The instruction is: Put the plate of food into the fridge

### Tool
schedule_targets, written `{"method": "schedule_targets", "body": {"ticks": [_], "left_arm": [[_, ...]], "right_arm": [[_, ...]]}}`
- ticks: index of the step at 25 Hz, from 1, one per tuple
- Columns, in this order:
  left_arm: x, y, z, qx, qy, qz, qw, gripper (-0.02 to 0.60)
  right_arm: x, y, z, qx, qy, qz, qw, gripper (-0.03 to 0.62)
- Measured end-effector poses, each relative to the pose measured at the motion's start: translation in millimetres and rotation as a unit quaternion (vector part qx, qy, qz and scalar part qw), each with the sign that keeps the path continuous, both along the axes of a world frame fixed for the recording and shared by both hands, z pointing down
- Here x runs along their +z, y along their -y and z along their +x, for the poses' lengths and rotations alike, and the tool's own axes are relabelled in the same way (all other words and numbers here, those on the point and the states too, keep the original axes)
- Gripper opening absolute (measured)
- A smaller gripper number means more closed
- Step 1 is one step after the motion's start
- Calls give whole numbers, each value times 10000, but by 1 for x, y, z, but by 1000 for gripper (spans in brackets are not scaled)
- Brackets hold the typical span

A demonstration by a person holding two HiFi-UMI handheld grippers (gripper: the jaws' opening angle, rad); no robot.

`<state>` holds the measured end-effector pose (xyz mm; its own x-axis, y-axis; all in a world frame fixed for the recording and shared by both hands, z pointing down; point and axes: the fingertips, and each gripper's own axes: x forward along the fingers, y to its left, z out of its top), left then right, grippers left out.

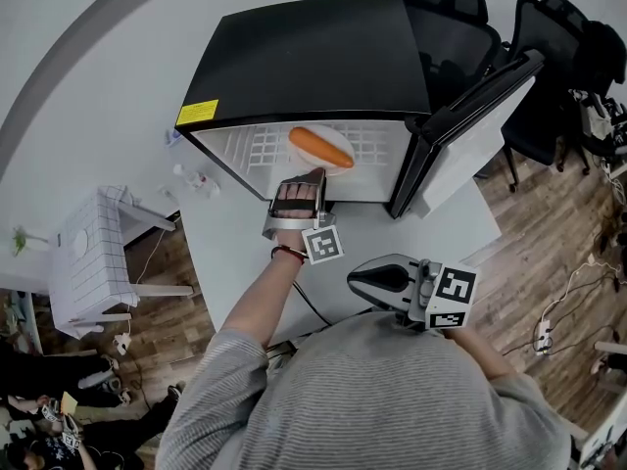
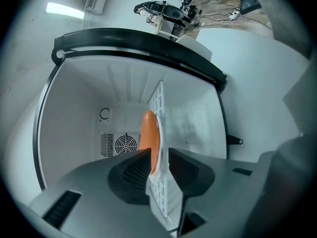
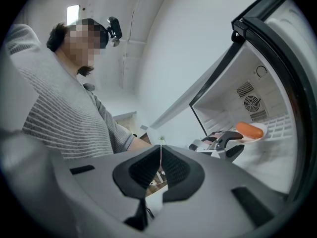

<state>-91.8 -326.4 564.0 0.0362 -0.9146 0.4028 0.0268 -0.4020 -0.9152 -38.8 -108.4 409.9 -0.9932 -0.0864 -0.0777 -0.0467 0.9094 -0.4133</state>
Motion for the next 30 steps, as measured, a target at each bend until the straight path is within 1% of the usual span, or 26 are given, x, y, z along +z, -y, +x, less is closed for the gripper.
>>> {"method": "schedule_targets", "body": {"ticks": [2,5,7,9,10,13,19,27,29,30], "left_arm": [[4,2,2,9,9,-48,10000,112],[11,1,5,4,-166,-260,9995,101],[12,2,6,-1,-202,-294,9994,95],[12,1,6,9,-195,-296,9994,31],[12,1,6,23,-186,-305,9994,25],[12,2,8,55,-217,-328,9992,25],[8,4,10,7,-265,-345,9991,23],[1,15,22,-37,-522,-373,9979,23],[-1,20,24,-62,-539,-361,9979,23],[-1,23,23,-85,-481,-325,9983,23]], "right_arm": [[0,0,0,7,-7,1,10000,14],[1,1,1,35,-12,-1,10000,15],[1,1,2,29,-30,4,10000,14],[0,0,1,-1,-44,26,10000,14],[-1,0,0,-14,-43,41,10000,15],[-4,2,-3,-77,-16,106,9999,14],[-14,-3,-18,-375,106,242,9989,15],[-11,-2,-18,-337,106,148,9993,14],[-11,0,-17,-307,114,131,9994,15],[-11,1,-17,-299,118,125,9994,14]]}}
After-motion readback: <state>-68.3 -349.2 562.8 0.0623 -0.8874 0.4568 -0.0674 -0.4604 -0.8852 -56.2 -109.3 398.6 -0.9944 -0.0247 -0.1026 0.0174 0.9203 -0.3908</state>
